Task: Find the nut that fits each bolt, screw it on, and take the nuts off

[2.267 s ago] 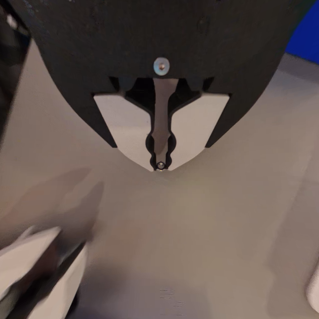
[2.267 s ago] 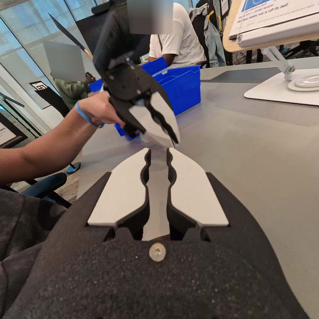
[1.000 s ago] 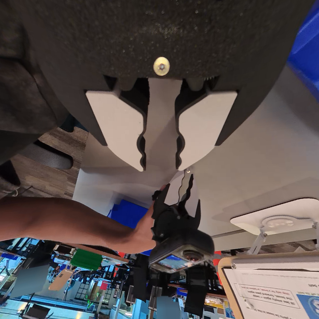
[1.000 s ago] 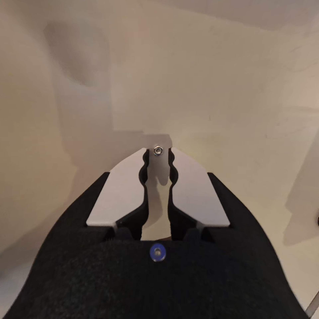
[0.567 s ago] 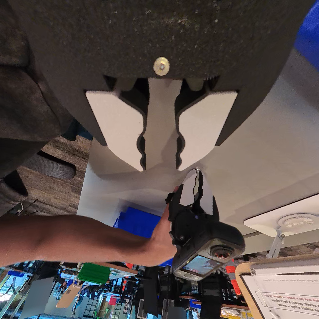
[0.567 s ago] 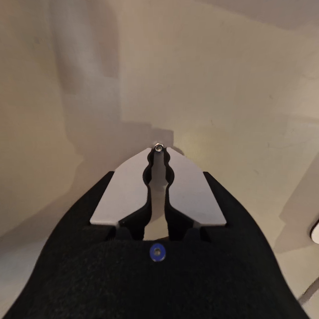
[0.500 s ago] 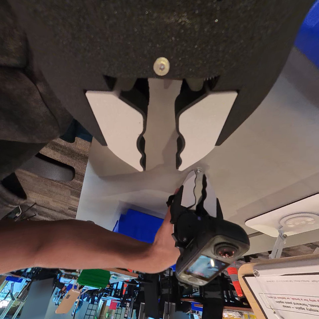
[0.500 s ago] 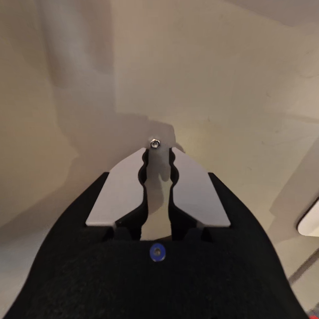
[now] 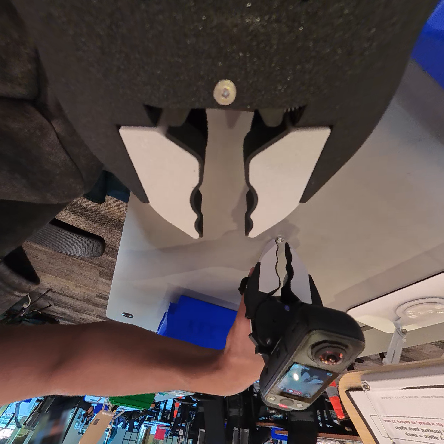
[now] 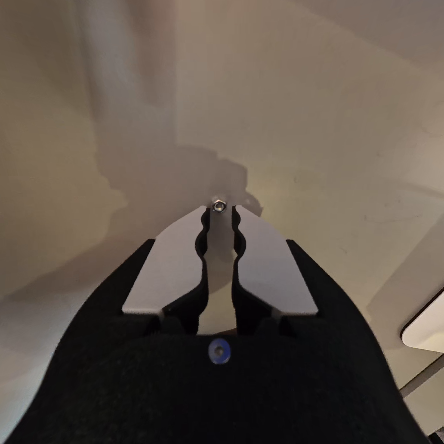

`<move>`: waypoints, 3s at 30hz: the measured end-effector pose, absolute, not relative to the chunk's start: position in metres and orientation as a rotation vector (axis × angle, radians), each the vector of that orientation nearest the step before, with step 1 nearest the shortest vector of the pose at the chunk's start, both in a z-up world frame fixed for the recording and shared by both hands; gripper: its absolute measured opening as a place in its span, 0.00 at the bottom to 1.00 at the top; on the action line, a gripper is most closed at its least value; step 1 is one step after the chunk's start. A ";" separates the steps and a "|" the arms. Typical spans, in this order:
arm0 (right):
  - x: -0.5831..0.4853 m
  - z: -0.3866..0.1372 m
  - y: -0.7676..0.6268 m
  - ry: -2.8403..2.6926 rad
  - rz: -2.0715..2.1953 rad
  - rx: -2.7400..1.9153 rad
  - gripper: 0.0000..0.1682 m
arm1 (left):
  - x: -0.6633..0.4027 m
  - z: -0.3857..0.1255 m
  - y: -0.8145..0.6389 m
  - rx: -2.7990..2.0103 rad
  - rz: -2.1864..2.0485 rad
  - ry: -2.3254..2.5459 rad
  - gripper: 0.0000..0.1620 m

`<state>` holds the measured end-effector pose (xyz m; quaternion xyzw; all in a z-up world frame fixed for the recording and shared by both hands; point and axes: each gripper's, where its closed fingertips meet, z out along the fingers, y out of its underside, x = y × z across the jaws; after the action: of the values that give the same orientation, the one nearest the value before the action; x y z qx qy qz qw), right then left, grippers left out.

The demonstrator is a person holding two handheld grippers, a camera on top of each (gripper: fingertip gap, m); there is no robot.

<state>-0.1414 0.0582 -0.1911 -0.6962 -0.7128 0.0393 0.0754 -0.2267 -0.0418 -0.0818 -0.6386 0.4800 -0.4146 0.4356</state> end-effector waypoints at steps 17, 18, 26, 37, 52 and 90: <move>-0.170 -0.087 0.023 -1.433 0.450 -1.700 0.06 | -0.234 -0.087 -0.033 -1.622 -0.937 1.178 0.20; -0.167 -0.078 0.015 -1.304 0.488 -1.664 0.06 | -0.235 -0.088 -0.030 -1.640 -0.938 1.166 0.20; -0.134 -0.079 -0.013 -0.787 0.432 -1.502 0.06 | -0.230 -0.111 -0.024 -1.777 -0.887 1.198 0.21; -0.122 -0.074 -0.015 -0.758 0.367 -1.400 0.06 | -0.301 -0.053 0.021 -1.857 -0.614 1.184 0.26; -0.120 -0.072 -0.012 -0.728 0.420 -1.411 0.06 | -0.413 -0.136 0.121 -2.209 -0.009 1.878 0.22; -0.131 -0.078 -0.017 -0.808 0.371 -1.391 0.06 | -0.345 -0.028 0.088 -1.906 -0.481 0.977 0.02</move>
<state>-0.1311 -0.0165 -0.0775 -0.6191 -0.3595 0.1651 0.6784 -0.3449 0.0884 -0.0281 -0.7728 0.3960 -0.1950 0.4560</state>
